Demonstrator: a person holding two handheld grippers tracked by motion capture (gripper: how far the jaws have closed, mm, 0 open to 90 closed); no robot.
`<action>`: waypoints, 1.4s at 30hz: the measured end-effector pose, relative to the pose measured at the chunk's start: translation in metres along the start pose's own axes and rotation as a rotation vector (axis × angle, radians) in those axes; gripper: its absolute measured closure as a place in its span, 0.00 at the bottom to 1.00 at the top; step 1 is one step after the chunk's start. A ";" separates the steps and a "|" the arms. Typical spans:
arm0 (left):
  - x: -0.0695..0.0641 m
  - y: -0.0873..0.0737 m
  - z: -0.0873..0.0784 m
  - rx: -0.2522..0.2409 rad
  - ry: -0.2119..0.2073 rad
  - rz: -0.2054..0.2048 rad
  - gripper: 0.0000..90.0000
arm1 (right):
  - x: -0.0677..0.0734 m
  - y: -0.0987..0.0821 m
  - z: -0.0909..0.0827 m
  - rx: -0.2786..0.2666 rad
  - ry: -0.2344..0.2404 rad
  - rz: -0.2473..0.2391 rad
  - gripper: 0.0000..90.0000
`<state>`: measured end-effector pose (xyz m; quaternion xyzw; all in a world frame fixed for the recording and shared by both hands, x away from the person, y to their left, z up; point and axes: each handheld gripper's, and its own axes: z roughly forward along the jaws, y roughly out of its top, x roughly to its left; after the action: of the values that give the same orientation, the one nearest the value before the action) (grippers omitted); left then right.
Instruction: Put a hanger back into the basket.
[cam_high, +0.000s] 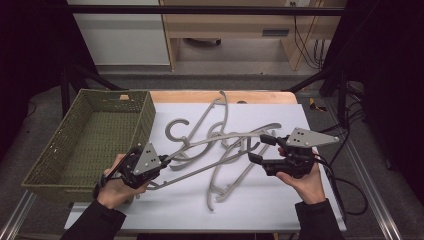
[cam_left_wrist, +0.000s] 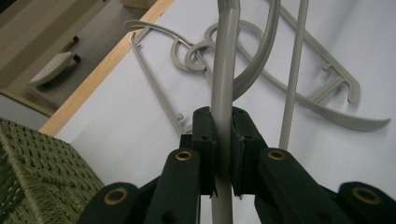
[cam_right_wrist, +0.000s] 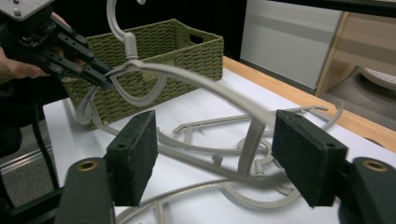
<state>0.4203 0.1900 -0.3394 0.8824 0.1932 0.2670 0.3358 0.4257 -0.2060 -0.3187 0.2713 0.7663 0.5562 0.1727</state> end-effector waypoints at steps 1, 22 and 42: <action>0.001 0.000 0.000 -0.002 0.006 -0.014 0.91 | 0.000 -0.002 -0.001 -0.002 -0.006 0.006 0.30; 0.054 0.014 -0.045 -0.022 0.071 -0.186 0.91 | 0.001 -0.045 -0.004 0.020 -0.085 0.100 0.13; 0.104 0.000 -0.092 -0.012 0.177 -0.268 0.91 | 0.002 -0.054 -0.005 0.034 -0.121 0.107 0.10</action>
<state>0.4463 0.2894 -0.2462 0.8198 0.3362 0.2975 0.3555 0.4095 -0.2215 -0.3678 0.3480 0.7482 0.5341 0.1841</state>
